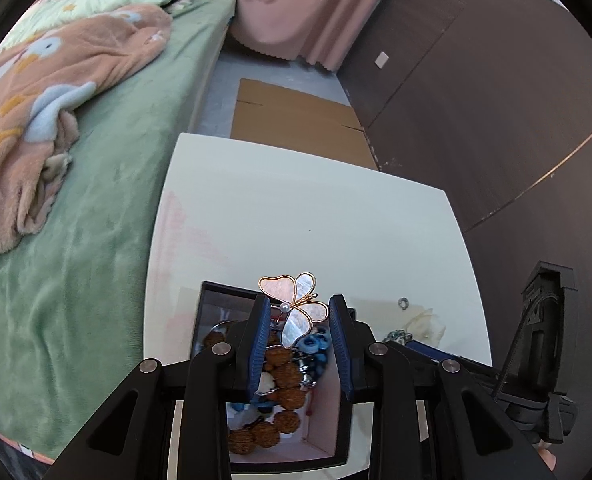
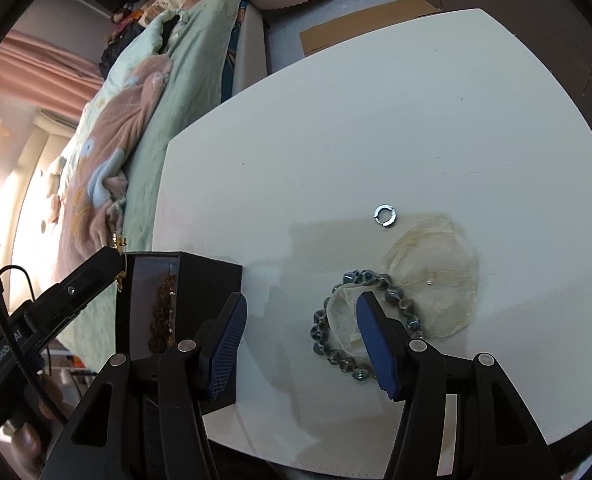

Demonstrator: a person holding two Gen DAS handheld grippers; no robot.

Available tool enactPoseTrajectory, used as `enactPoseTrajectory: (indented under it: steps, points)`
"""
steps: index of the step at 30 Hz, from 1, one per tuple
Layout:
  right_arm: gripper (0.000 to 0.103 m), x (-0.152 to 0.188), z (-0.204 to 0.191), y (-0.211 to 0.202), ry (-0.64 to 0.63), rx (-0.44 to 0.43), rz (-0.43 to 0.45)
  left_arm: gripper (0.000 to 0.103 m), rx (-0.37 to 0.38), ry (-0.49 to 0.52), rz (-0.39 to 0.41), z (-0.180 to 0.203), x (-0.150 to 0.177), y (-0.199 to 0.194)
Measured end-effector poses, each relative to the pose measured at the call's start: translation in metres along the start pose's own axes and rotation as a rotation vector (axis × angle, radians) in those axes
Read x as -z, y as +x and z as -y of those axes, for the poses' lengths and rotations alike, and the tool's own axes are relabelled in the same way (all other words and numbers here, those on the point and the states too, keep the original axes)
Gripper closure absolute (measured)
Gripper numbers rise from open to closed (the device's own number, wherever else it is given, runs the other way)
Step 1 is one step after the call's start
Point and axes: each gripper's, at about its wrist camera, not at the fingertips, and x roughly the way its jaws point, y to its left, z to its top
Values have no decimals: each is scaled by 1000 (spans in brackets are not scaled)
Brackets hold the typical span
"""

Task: Organize jewelry
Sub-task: 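Carry the butterfly pendant over the black box and lower it in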

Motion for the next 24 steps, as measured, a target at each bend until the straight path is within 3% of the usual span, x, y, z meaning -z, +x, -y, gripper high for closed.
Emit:
enactPoseTrajectory:
  steps: [24]
  points:
    - [45, 8, -17, 10, -111, 86, -50, 72, 7, -22, -47, -4, 1, 18]
